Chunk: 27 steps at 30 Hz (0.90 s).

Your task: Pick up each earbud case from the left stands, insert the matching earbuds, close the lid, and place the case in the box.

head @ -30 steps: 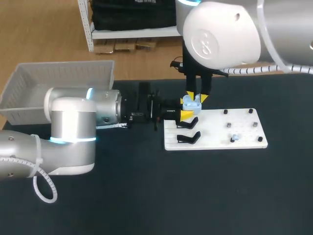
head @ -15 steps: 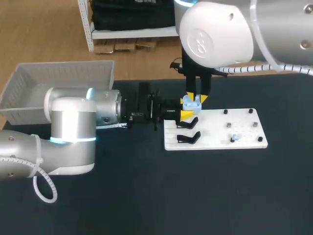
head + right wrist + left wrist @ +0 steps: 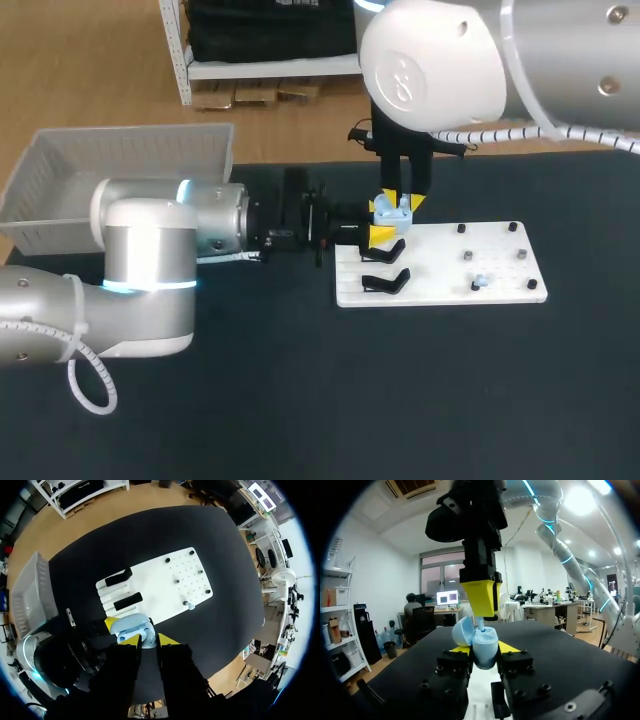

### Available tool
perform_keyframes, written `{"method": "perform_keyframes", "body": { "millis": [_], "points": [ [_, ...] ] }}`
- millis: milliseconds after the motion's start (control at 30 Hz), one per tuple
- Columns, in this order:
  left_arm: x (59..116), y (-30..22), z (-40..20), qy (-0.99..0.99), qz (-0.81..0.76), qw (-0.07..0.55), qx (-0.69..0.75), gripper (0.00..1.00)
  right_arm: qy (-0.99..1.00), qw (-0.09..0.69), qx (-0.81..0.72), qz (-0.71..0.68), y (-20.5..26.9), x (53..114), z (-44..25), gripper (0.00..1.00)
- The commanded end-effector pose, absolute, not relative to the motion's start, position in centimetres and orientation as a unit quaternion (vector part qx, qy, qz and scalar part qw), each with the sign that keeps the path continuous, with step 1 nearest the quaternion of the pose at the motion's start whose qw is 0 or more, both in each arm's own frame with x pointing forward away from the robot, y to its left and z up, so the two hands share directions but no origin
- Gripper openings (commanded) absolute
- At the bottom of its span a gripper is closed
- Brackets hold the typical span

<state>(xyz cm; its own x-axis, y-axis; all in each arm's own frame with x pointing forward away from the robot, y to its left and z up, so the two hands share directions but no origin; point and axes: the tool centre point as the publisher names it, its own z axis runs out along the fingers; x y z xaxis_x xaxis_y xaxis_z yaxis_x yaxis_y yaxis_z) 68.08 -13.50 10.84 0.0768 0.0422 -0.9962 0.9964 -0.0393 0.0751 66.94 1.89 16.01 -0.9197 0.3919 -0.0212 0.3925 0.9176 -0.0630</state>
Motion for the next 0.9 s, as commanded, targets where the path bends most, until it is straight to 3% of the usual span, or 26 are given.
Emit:
{"method": "perform_keyframes", "body": {
  "millis": [33,900],
  "points": [
    [68.09,-13.5,10.69,0.48,-0.479,0.501,0.538,0.0,0.979,0.0,0.201,-0.036,1.91,67.19,15.94,0.0],
    [68.09,-13.5,10.69,0.48,-0.479,0.501,0.538,0.0,0.978,-0.023,0.204,-0.042,2.18,67.49,14.99,0.03]
  ]
}}
